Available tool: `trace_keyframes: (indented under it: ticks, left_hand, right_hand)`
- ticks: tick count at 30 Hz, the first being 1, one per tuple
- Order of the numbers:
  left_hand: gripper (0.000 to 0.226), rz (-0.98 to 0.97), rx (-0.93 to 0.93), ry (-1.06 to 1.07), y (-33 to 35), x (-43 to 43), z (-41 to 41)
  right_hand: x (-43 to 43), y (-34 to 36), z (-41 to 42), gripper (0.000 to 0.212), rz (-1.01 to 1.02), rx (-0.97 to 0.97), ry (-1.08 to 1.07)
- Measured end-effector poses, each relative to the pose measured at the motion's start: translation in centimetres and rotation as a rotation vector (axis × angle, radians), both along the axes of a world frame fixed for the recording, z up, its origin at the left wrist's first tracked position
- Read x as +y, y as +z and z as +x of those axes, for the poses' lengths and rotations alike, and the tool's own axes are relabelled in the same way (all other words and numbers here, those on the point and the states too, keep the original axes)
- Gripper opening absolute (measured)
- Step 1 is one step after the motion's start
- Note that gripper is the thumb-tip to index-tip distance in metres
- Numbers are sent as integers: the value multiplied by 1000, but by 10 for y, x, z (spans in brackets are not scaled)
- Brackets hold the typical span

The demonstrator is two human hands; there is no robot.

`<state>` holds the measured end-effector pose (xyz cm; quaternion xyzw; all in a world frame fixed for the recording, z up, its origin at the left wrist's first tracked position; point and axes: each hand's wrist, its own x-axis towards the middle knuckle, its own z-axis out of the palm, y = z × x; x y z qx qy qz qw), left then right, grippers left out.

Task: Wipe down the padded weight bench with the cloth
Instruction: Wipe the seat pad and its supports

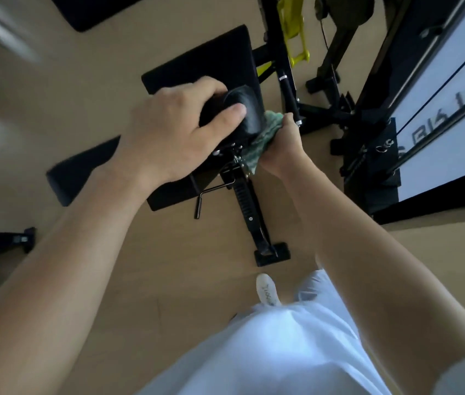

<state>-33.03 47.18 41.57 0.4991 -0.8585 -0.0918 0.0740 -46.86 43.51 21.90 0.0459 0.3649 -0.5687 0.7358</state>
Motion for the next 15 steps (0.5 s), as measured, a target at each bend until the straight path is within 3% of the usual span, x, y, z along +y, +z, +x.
trace_keyframes:
  ticks: [3,8,11,15]
  left_hand:
    - [48,-96,-29,-5,-5,-1,-14]
    - [43,-265,-25,138,-13,10,-27]
    - [44,-261,-4,257,-17,9,-35]
    - [42,-201,37,360,-18,10,-44]
  right_hand:
    - [10,22,1,78,-38,148,93]
    - [62,61,4,56,-243,519,132]
    - [68,70,0,59,-346,545,136]
    - [50,56,-3,79,-273,582,270]
